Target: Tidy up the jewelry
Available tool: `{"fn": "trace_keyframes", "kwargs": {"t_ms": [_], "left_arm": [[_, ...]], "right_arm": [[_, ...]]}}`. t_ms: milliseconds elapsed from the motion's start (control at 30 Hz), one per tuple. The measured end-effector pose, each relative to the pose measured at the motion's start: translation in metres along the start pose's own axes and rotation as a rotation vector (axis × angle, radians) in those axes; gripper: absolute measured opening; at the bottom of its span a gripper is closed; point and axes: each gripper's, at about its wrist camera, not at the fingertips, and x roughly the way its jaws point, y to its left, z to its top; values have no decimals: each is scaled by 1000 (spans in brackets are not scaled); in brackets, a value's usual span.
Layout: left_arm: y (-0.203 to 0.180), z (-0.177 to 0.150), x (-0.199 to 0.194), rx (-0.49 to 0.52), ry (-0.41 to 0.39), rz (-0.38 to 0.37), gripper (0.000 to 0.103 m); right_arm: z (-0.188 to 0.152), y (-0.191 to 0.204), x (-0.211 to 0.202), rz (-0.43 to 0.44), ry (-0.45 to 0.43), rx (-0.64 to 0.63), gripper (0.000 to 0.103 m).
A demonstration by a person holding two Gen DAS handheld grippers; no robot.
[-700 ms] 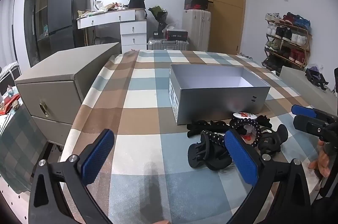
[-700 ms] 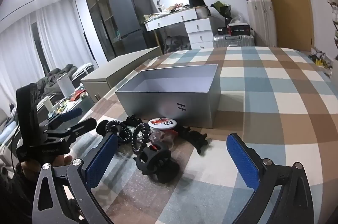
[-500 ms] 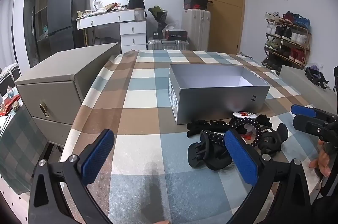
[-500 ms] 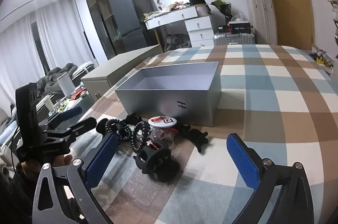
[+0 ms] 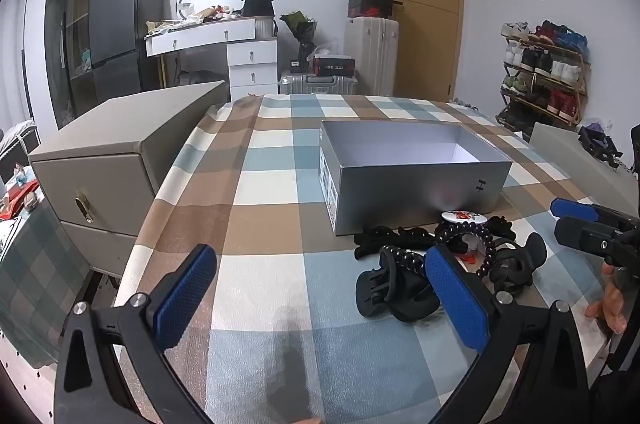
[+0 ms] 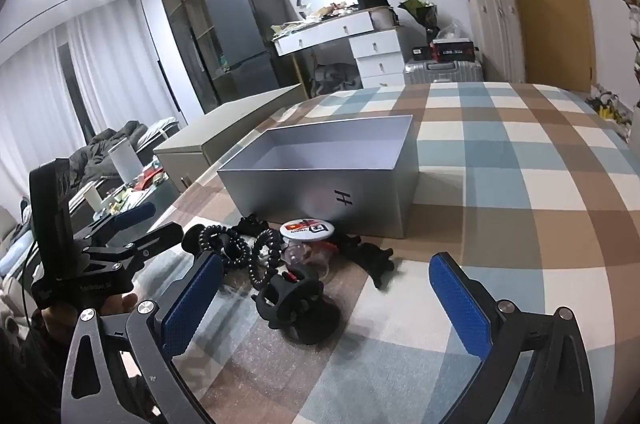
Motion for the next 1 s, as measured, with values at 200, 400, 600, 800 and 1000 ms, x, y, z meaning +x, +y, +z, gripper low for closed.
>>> {"fn": "trace_keyframes", "kwargs": {"t_ms": [200, 400, 600, 800, 1000], "left_arm": [[0, 0, 0, 0, 0, 1, 102], [0, 0, 0, 0, 0, 2, 102], [0, 0, 0, 2, 0, 3, 102], [-1, 0, 0, 2, 0, 2, 102], [-1, 0, 0, 4, 0, 3, 102]], "right_arm": [[-1, 0, -1, 0, -1, 0, 103], [0, 0, 0, 0, -2, 0, 103], [0, 1, -2, -2, -2, 1, 103], [-1, 1, 0, 0, 2, 1, 103], [-1, 1, -1, -1, 1, 6, 103]]}}
